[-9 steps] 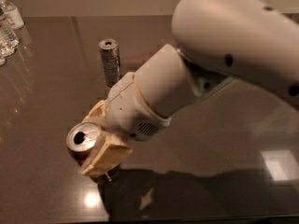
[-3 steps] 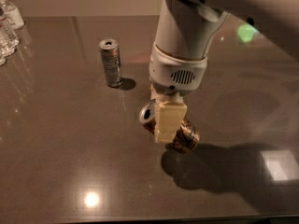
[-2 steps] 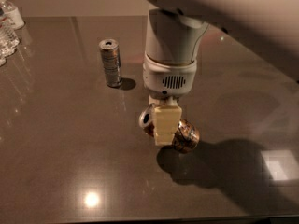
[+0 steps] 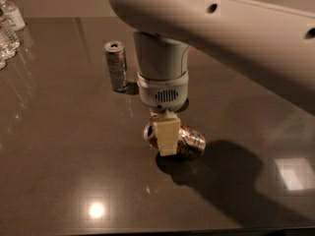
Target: Knock orange can over
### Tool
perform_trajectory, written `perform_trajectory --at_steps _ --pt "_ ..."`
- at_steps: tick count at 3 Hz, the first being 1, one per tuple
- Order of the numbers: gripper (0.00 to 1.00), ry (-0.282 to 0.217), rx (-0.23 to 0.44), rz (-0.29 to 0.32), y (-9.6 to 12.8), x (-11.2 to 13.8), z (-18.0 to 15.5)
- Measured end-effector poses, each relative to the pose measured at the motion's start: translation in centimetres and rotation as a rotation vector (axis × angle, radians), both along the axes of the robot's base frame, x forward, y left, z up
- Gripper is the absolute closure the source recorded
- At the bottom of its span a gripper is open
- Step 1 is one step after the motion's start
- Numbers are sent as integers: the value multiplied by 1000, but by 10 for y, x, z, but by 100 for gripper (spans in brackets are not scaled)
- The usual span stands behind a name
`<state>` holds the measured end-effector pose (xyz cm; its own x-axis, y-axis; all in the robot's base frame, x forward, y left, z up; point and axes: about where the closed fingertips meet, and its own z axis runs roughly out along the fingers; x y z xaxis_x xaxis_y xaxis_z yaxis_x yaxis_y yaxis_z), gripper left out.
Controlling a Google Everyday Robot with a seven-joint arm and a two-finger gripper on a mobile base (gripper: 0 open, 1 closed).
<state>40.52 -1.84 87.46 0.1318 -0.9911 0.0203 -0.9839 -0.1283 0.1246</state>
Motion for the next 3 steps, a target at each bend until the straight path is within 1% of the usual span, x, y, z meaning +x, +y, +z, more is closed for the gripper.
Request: perform_trajectory --at_steps 1,3 --pt "61 -10 -37 13 3 3 -7" --pt "13 0 -77 22 1 -2 -17"
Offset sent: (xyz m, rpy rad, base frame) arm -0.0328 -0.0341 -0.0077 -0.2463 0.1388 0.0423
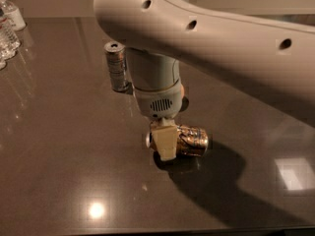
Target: Knock orange can over
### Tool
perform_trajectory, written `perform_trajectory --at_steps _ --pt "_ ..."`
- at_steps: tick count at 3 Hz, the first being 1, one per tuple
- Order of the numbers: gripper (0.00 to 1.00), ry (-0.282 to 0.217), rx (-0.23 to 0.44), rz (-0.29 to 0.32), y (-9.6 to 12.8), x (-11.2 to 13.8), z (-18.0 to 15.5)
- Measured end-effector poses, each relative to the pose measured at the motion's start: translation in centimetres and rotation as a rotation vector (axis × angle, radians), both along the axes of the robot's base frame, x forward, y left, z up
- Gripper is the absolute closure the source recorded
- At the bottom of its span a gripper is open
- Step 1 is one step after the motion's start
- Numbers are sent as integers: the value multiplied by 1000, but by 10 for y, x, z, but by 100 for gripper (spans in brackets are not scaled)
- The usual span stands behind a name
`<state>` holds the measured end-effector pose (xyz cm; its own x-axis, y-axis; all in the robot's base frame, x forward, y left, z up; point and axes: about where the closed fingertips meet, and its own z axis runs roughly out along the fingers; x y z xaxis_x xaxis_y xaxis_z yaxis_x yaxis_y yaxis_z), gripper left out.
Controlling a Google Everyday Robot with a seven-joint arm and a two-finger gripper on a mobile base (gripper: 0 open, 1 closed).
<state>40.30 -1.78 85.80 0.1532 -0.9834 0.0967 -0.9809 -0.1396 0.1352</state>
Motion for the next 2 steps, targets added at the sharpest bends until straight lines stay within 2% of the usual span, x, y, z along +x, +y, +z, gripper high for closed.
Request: perform_trajectory --at_steps 1,2 --pt "0 -13 20 -3 1 -1 -6" --pt "0 -34 42 -4 6 3 -7"
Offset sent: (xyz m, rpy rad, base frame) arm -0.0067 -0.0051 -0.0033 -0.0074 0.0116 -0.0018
